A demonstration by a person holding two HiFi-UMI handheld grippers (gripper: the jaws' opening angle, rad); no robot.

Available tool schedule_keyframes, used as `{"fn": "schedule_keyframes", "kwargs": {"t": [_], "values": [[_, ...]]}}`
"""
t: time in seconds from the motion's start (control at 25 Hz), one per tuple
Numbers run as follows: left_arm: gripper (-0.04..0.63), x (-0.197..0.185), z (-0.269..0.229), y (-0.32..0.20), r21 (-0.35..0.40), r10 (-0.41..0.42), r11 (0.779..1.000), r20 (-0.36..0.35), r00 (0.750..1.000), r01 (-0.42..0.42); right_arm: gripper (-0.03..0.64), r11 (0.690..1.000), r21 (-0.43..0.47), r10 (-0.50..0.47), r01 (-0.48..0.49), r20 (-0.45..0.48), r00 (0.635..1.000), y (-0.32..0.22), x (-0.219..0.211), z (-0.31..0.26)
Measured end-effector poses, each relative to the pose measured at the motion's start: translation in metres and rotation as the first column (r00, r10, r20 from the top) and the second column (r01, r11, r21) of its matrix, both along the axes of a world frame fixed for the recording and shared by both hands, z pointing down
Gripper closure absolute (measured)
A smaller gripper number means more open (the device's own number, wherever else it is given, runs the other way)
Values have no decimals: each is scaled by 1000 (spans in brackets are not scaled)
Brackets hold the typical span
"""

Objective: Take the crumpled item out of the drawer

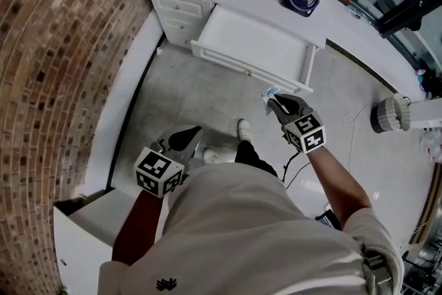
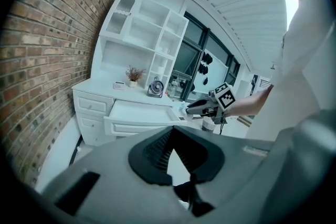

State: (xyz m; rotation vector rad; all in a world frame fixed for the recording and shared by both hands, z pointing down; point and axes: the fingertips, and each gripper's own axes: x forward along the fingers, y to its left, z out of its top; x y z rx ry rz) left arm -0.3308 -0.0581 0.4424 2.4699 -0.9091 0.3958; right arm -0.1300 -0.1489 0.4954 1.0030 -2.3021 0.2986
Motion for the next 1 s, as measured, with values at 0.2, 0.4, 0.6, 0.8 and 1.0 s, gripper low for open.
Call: {"fn": "schedule_keyframes", "kwargs": {"t": [0.2,0.4,0.6,0.8,1.0], "values": [[588,5,-1,10,0,14,1000,-5,1000,-14,561,1000,19,-8,7,15,1000,17,-3,-18],[588,3,-3,17,11,-3,1000,-10,1000,4,563,999,26,-27,27,16,1000,30,-3,-29],[588,-1,0,25,5,-24,1000,-8,1000,24,563,999,28,-34,33,29,999,35,-5,-32],[588,0,3,29,0,-33,999,-9,999,33,565,998,36,-45,43,40,998,38,-8,-38],[588,4,3,29,-3,-28,1000,-9,1000,28,565,999,30,-35,33,71,997,38,-6,-43]]}}
